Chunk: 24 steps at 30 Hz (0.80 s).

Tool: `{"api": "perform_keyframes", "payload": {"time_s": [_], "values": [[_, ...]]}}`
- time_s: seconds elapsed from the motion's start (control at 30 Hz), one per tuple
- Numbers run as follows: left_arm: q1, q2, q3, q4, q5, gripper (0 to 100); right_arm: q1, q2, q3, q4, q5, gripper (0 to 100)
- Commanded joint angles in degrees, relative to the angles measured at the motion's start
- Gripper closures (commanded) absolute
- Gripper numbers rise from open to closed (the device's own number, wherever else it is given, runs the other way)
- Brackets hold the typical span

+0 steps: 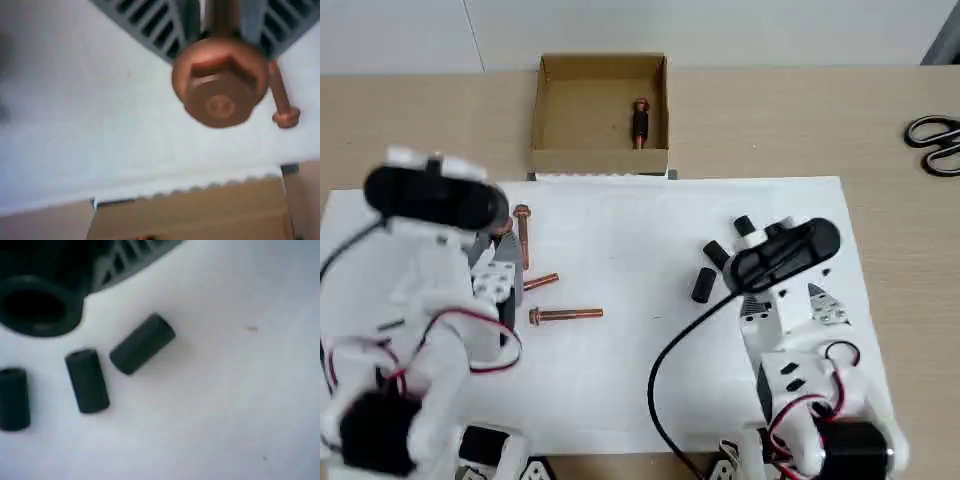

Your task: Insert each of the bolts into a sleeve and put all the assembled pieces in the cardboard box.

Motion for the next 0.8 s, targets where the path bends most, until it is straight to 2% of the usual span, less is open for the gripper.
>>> {"api": "perform_keyframes", "payload": {"time_s": [0.0,0.1,0.27,0.47,0.77], "values": [[0.2,-12.5,12.4,-10.0,0.5,99,-2.9,-5.9,5.2,-5.5,-0.6,99.7],[0.3,-22.6,21.4,-15.3,2.9,99,-5.4,-11.1,10.5,-7.7,-0.6,99.7],[0.4,-35.3,30.9,-17.8,7.7,99,-9.7,-19.3,19.1,-9.2,-1.3,99.7],[0.4,-34.6,31.4,-17.9,18.3,99,-18.0,-19.0,23.9,-11.7,-9.0,99.7],[0.6,-34.7,31.7,-22.5,28.5,99,-32.4,-19.0,32.6,-27.8,-9.0,99.7]]}}
